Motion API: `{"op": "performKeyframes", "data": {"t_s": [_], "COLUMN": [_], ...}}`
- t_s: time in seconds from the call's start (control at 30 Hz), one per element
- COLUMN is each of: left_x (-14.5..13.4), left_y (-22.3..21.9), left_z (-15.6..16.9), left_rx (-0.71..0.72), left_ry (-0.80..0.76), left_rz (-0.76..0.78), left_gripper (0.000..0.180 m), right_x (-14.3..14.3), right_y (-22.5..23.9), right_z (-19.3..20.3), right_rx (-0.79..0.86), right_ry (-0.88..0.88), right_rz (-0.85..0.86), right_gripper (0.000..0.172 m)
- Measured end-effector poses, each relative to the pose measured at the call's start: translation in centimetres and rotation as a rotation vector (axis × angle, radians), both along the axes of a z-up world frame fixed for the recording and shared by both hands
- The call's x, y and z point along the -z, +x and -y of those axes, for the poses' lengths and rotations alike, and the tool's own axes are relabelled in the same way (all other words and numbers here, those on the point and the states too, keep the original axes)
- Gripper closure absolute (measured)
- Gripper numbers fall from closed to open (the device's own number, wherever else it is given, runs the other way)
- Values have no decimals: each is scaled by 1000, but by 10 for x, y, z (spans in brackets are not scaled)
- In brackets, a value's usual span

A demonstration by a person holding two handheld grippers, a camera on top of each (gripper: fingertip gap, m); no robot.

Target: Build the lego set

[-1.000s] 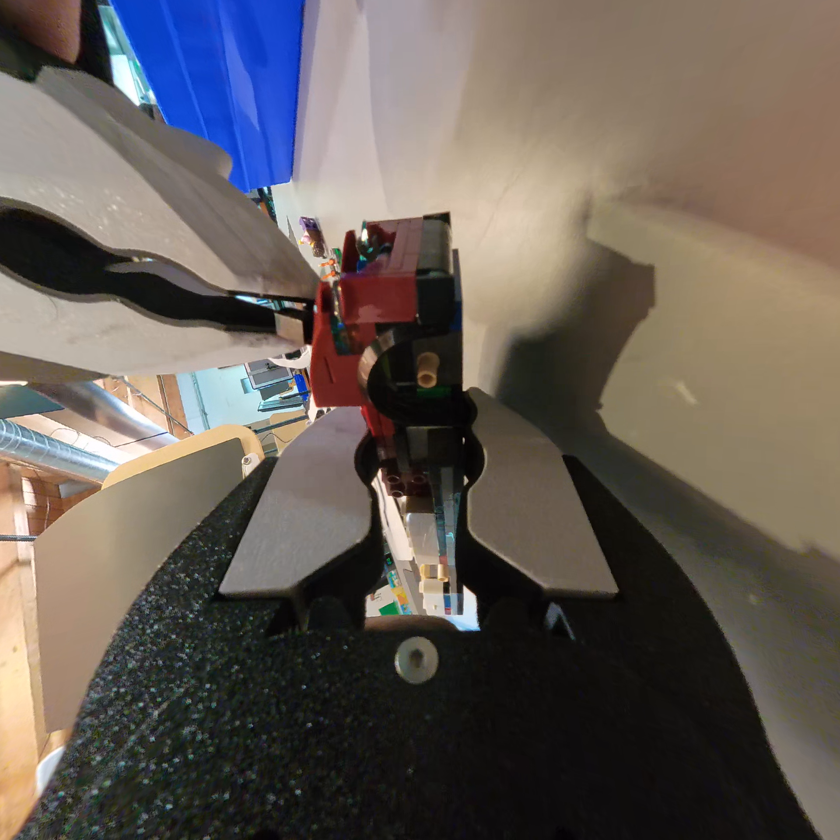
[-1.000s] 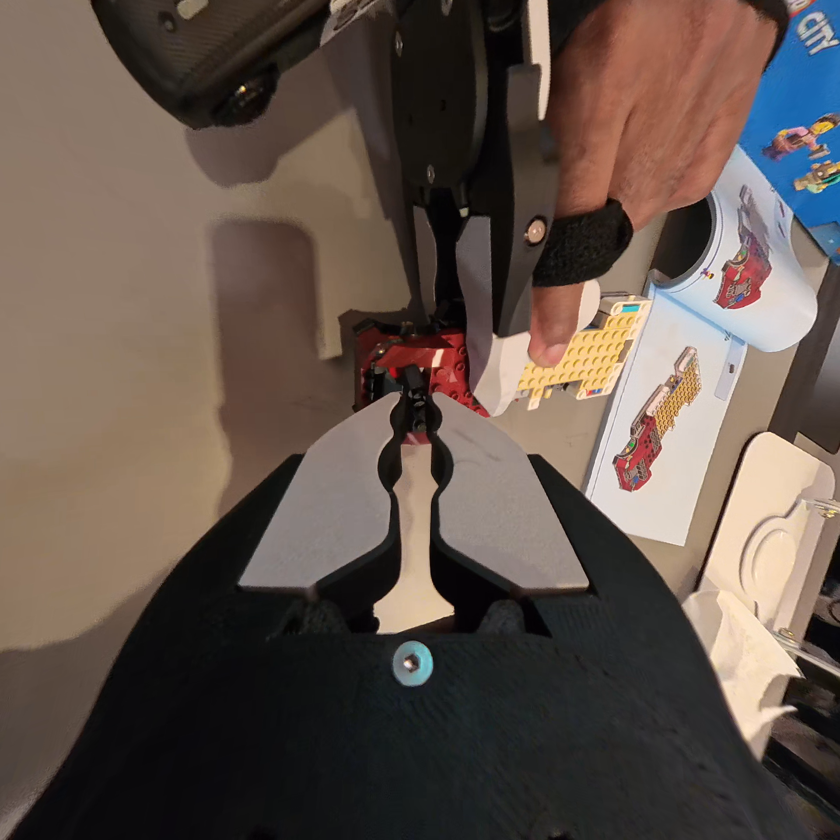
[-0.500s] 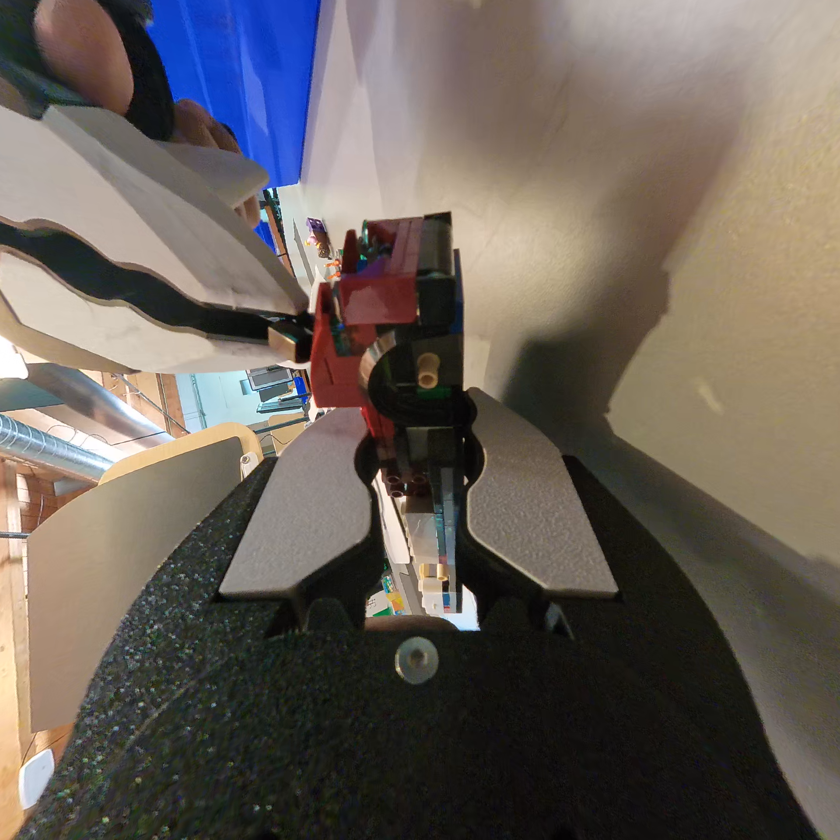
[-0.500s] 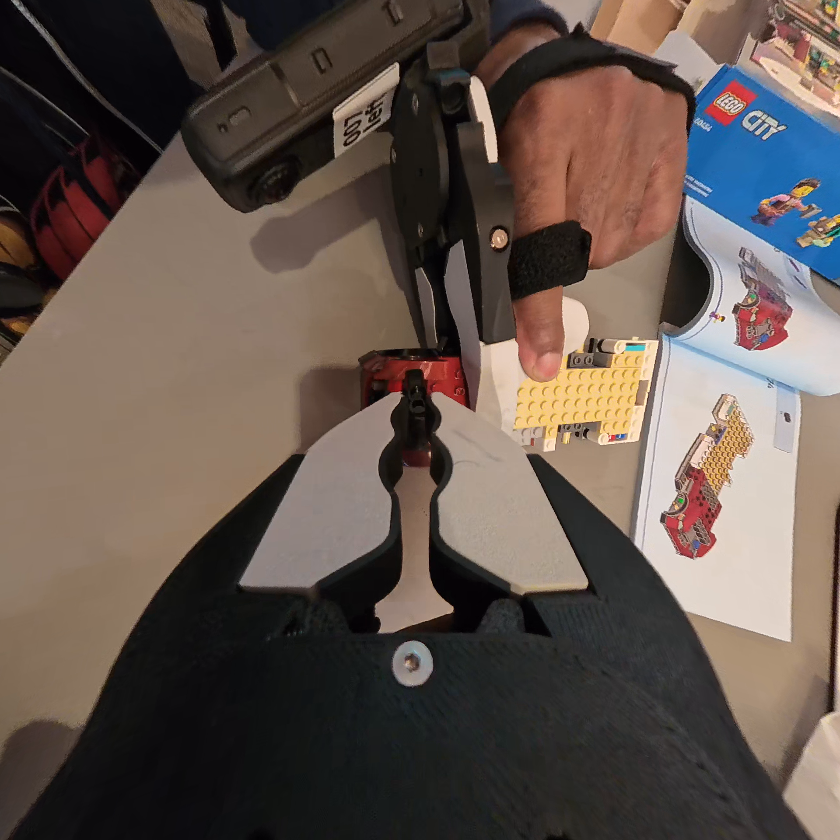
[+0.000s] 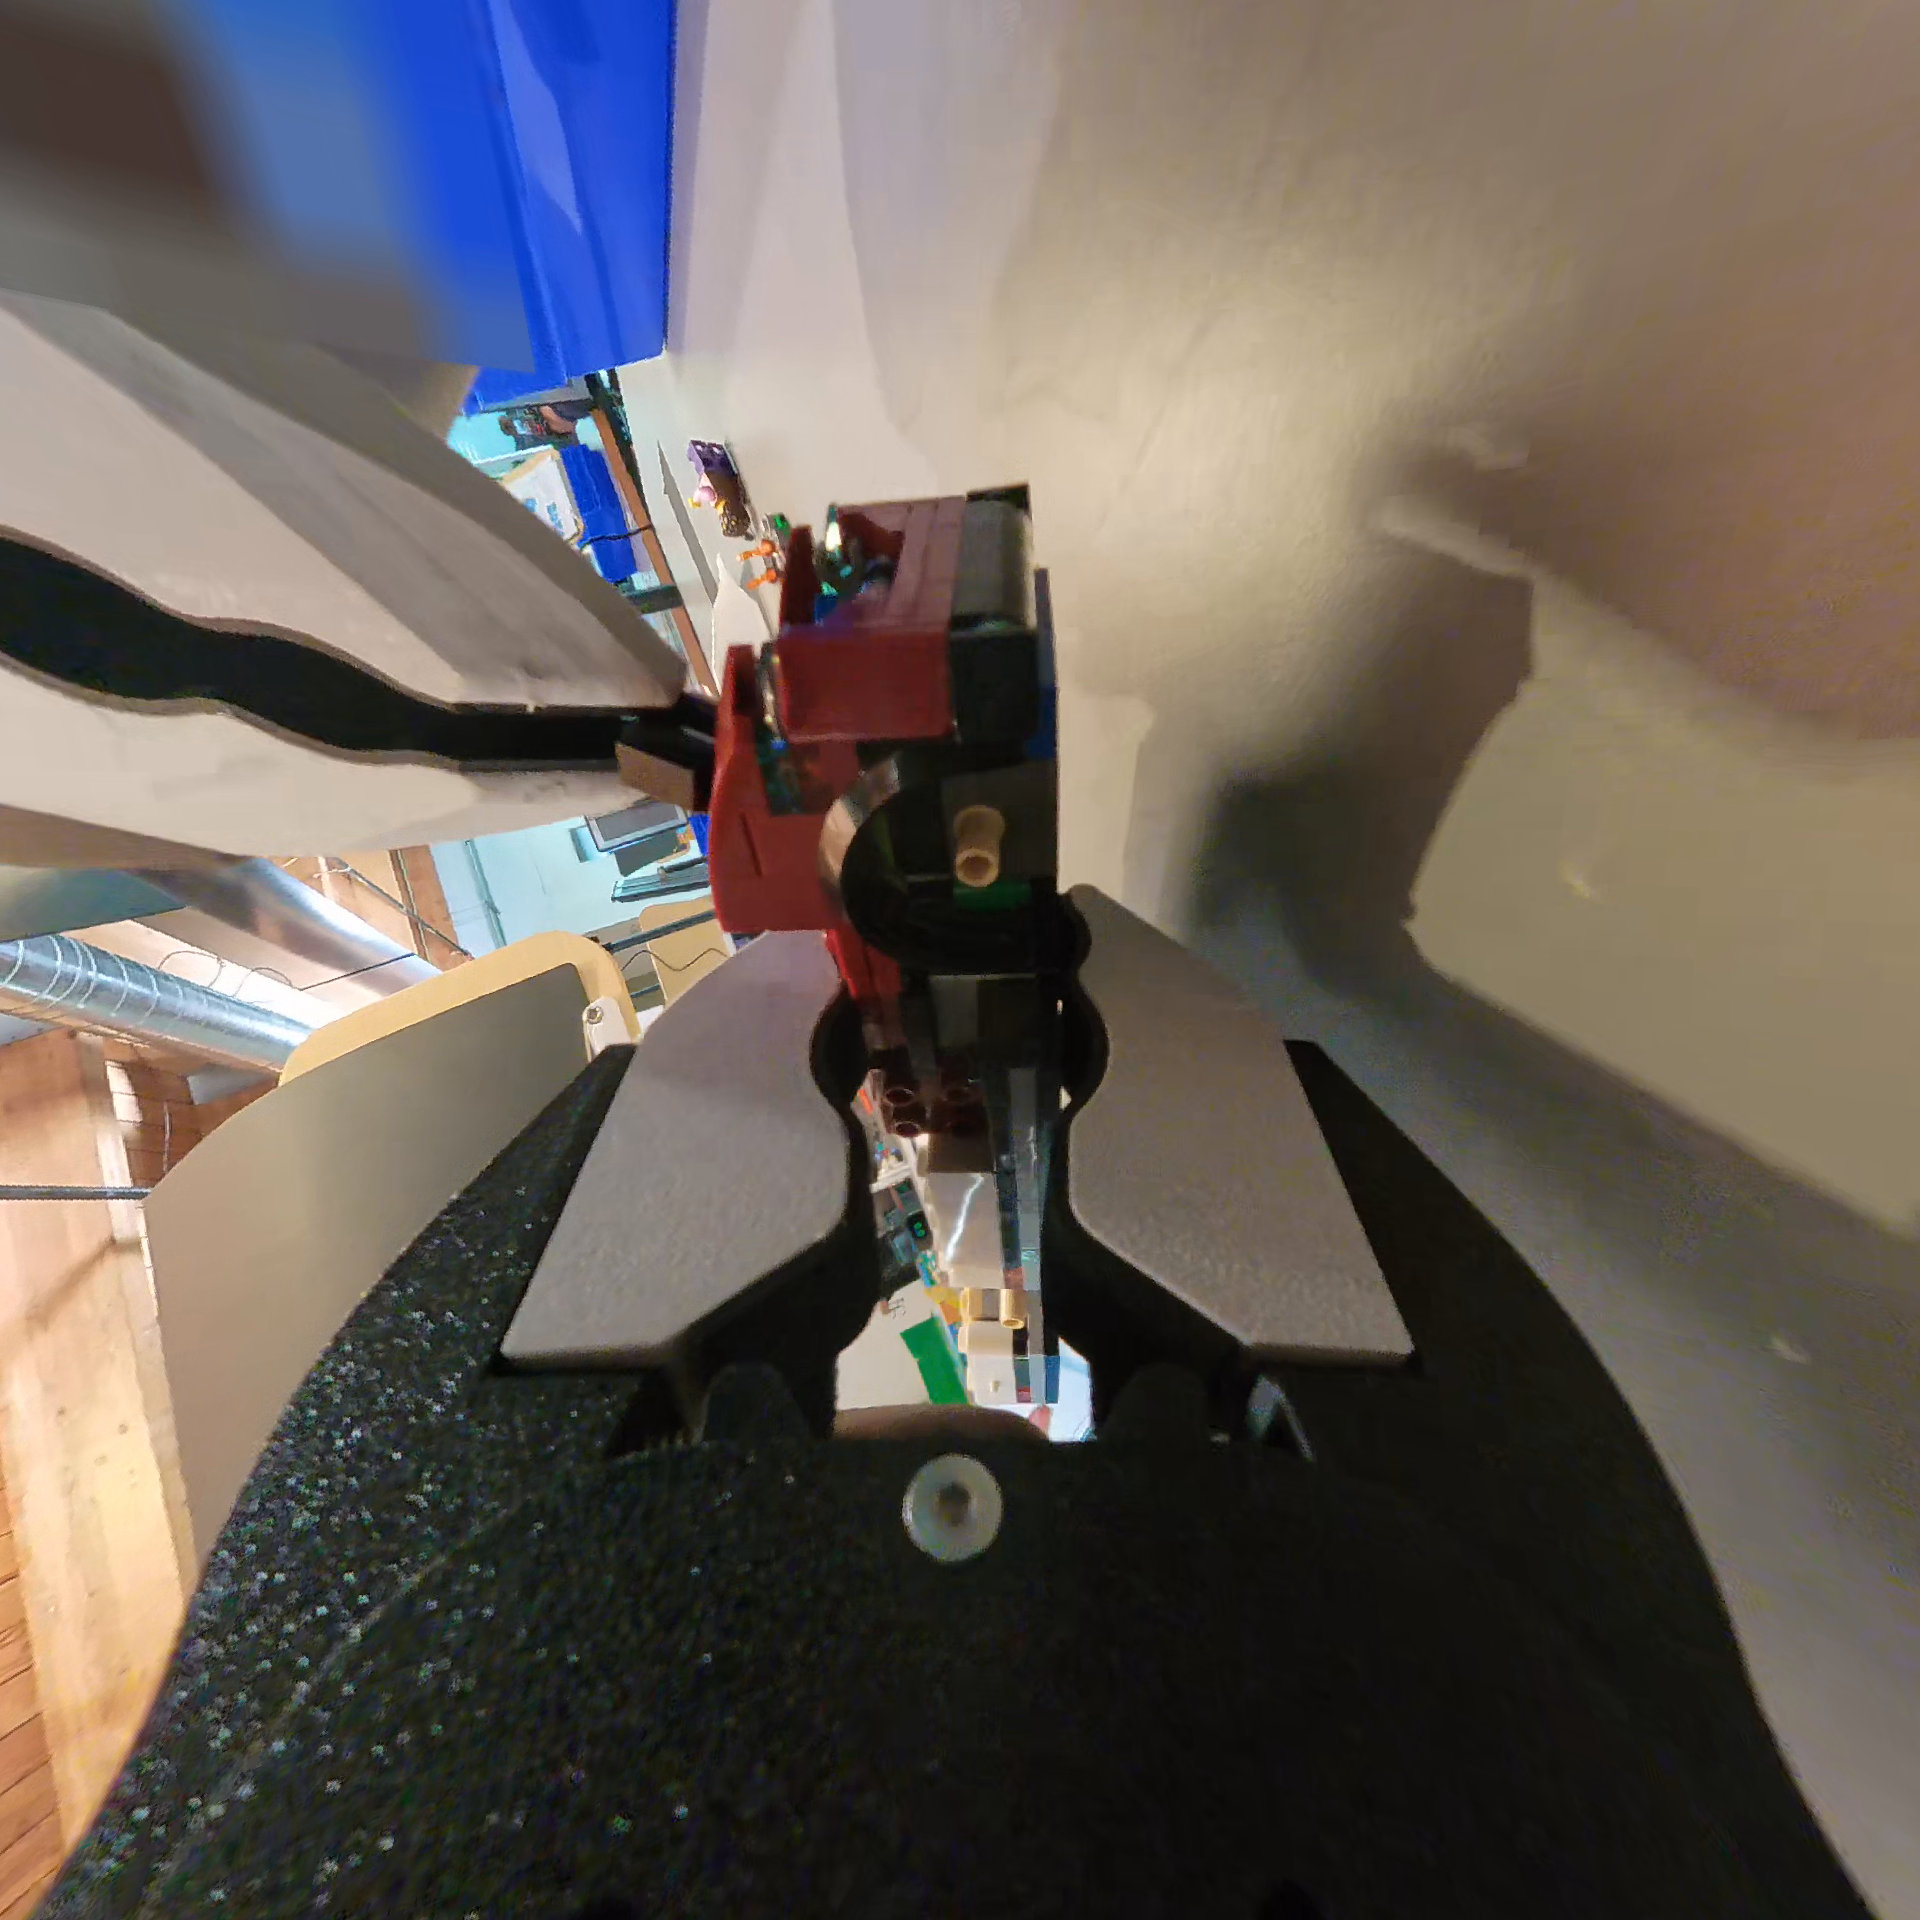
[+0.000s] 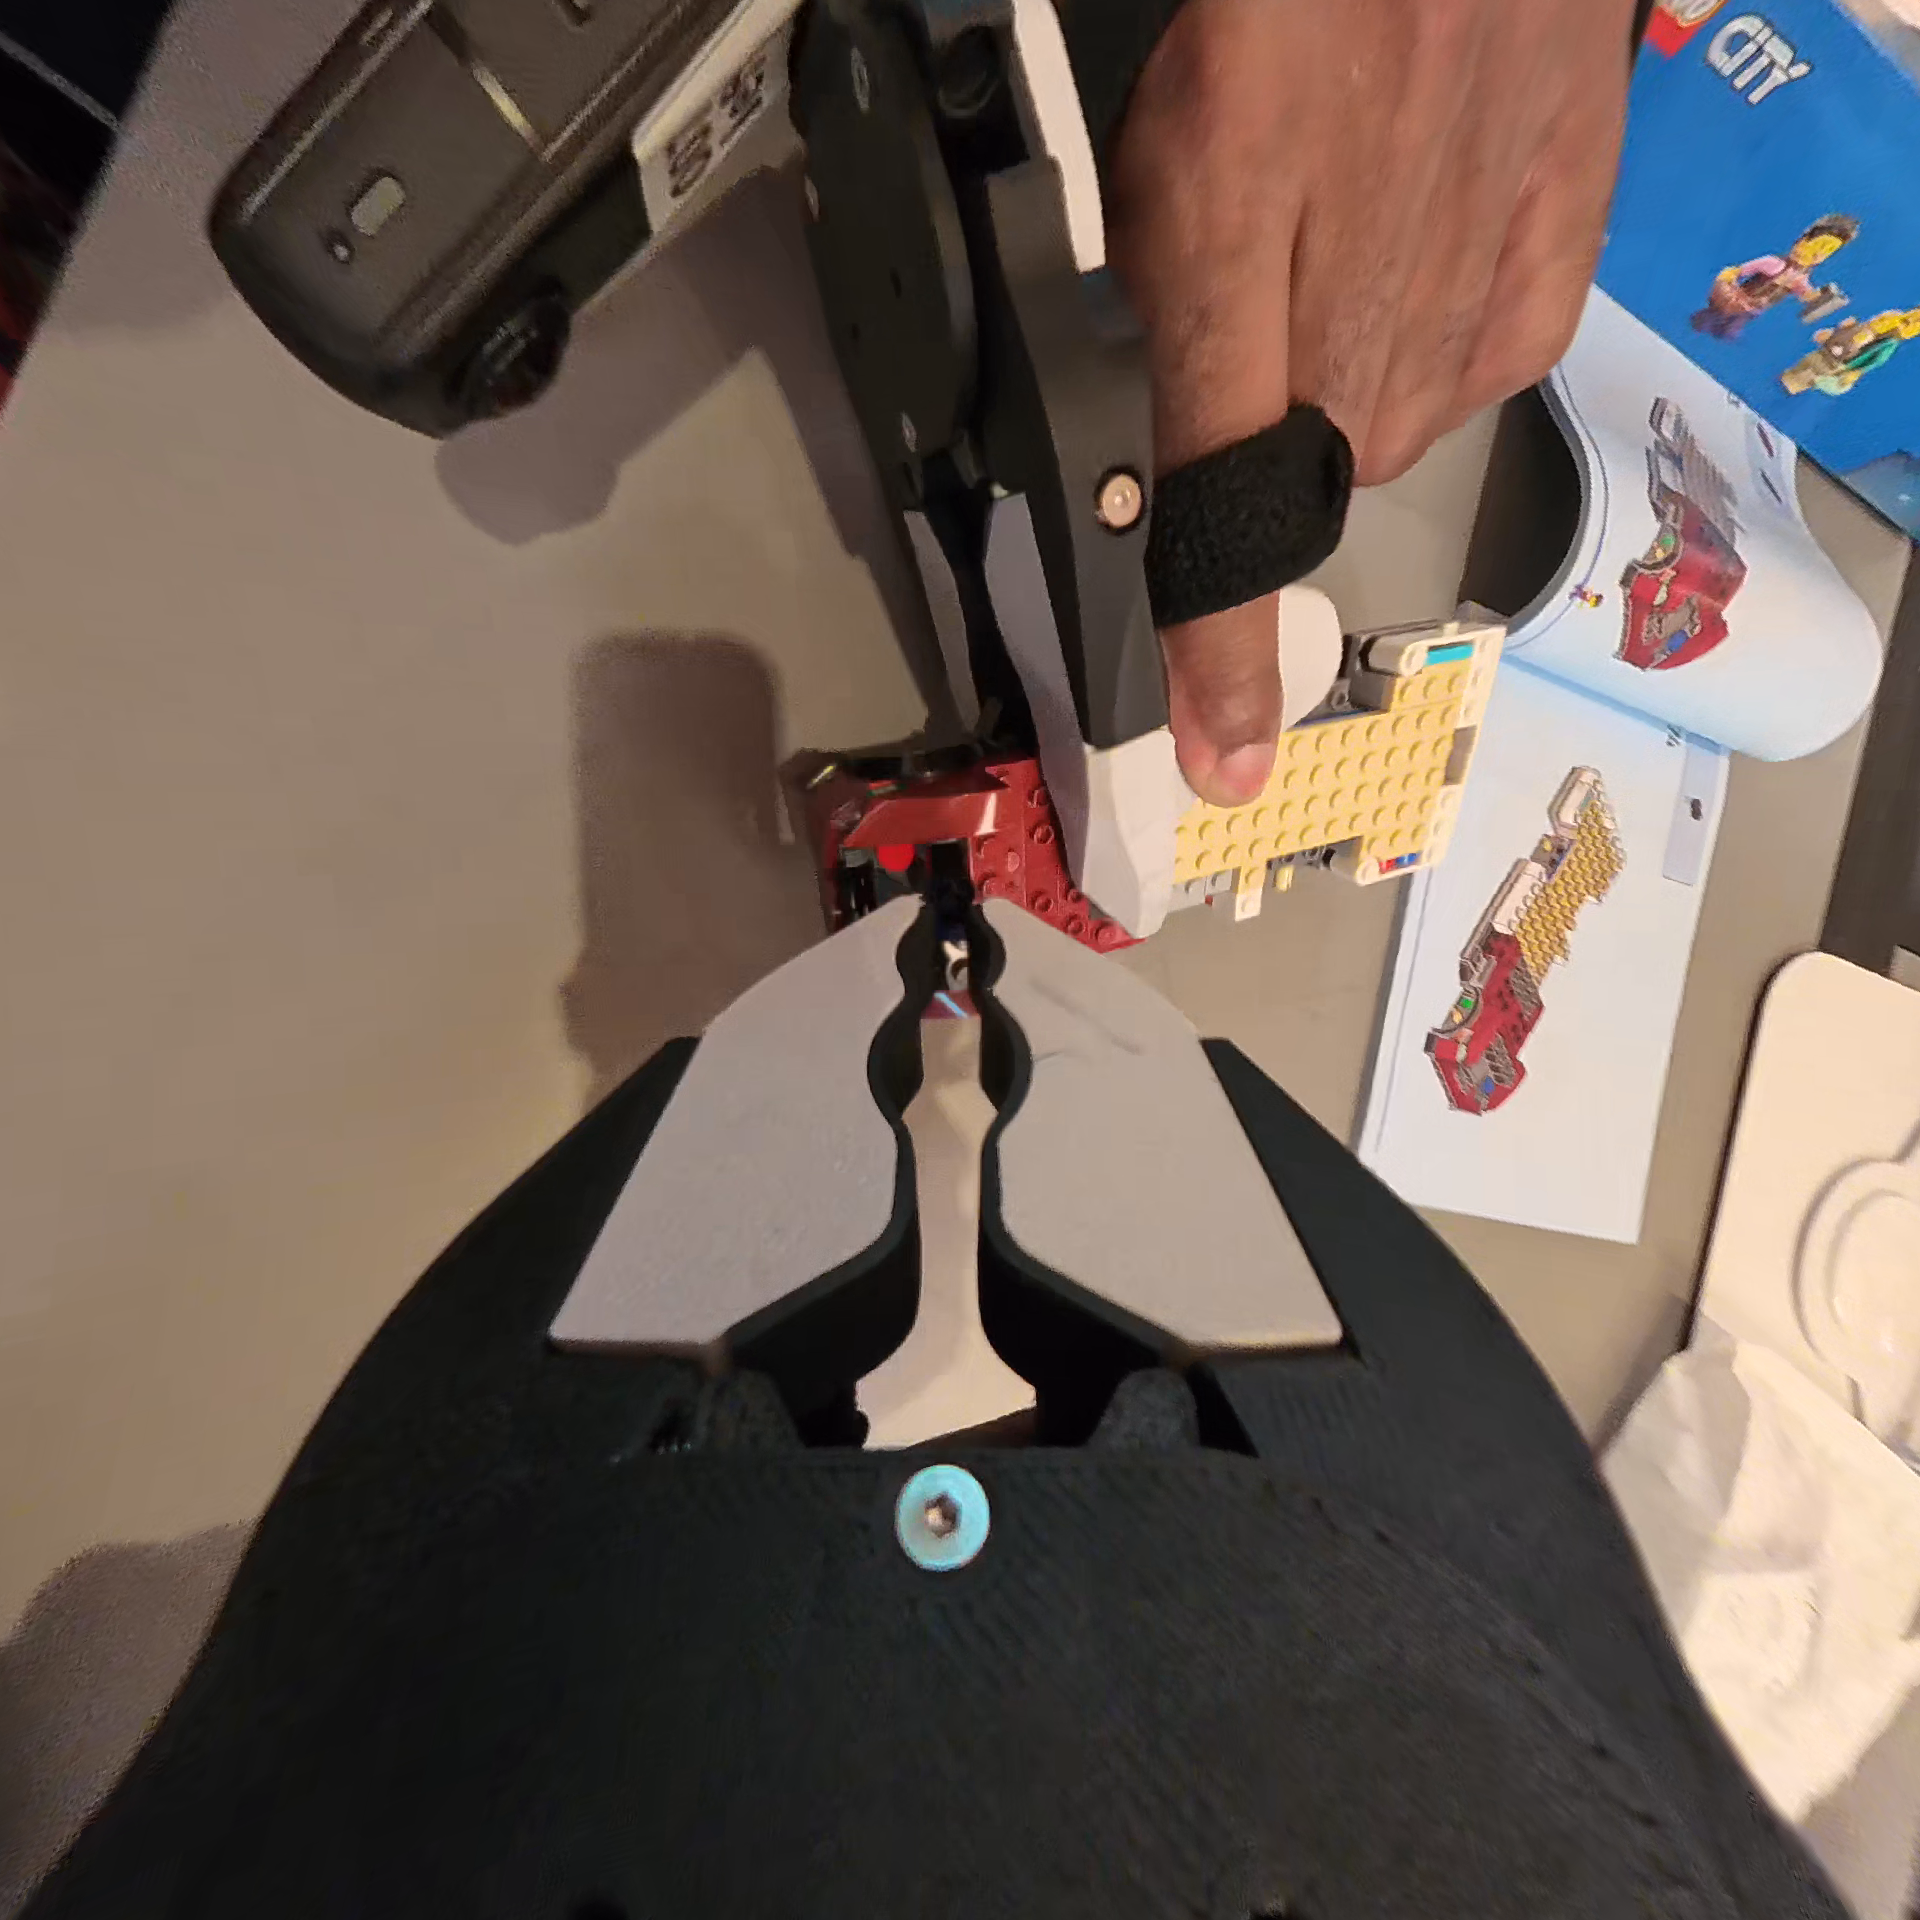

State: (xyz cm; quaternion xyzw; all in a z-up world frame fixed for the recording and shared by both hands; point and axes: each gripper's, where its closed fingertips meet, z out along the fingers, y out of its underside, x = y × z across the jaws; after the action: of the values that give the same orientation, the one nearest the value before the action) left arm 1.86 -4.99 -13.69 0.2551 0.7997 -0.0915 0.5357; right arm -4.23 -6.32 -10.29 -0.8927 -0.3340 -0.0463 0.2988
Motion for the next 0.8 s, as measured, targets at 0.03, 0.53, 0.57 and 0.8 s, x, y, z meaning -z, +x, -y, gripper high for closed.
{"op": "performKeyframes", "data": {"t_s": [0.03, 0.53, 0.57, 0.8], "left_x": [0, 7, 8, 7], "left_y": [0, 0, 0, 0], "left_z": [0, -3, -3, -1], "left_rx": [-7, -25, -26, -20], "left_ry": [13, 83, 77, -37], "left_rz": [6, 7, 2, -53], "left_gripper": [147, 147, 147, 147], "right_x": [1, 13, 13, 6], "right_y": [0, 2, 2, 10], "right_z": [1, 2, 1, -3], "right_rx": [7, 39, 37, 41], "right_ry": [-15, -94, -88, -11], "right_rz": [36, 193, 191, 86], "right_gripper": [166, 169, 168, 167]}}
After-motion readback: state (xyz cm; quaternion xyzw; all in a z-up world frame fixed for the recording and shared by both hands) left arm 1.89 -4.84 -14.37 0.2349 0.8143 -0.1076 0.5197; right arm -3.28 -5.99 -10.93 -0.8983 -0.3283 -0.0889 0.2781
